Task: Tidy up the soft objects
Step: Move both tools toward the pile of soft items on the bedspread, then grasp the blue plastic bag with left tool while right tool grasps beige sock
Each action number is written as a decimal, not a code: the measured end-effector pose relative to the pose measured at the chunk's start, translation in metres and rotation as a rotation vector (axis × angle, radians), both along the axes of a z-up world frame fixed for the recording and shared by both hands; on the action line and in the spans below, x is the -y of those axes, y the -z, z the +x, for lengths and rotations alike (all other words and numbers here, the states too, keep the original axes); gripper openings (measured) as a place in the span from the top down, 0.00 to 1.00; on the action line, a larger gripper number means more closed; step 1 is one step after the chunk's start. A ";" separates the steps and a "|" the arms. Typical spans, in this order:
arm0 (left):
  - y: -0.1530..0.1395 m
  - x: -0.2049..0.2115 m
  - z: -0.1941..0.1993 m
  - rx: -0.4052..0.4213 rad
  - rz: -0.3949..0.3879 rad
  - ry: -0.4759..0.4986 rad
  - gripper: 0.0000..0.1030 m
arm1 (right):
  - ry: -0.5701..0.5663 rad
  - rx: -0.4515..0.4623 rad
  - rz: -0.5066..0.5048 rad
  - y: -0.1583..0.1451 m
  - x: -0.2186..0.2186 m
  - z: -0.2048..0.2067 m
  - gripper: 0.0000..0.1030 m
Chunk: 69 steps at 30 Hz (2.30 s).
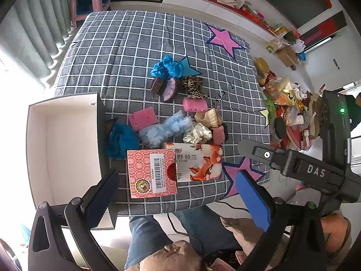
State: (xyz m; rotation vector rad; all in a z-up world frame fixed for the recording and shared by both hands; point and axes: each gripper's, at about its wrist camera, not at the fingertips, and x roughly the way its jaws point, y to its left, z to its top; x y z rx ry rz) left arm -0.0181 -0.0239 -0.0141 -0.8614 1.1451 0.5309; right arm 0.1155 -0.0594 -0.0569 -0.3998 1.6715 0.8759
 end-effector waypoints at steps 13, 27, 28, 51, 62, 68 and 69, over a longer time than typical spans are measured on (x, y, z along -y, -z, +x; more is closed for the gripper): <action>0.001 0.000 0.000 0.003 -0.002 0.000 0.00 | 0.008 0.006 -0.015 0.003 -0.001 0.001 0.00; 0.006 0.001 -0.001 0.008 -0.010 0.004 0.00 | 0.026 0.014 -0.024 0.004 -0.002 0.001 0.00; 0.006 0.001 -0.001 0.009 -0.011 0.003 0.00 | 0.025 0.014 -0.025 0.004 -0.003 0.001 0.00; 0.039 -0.044 -0.020 -0.030 -0.127 0.010 0.00 | 0.173 0.028 -0.057 0.019 0.010 0.009 0.00; 0.044 -0.067 0.039 -0.051 -0.125 0.091 0.00 | 0.304 0.033 -0.115 0.036 0.054 0.039 0.00; 0.060 -0.085 0.083 -0.086 -0.146 0.048 0.00 | 0.276 0.007 -0.164 0.069 0.062 0.069 0.00; 0.066 -0.092 0.092 -0.093 -0.165 0.028 0.00 | 0.268 0.001 -0.171 0.075 0.062 0.073 0.00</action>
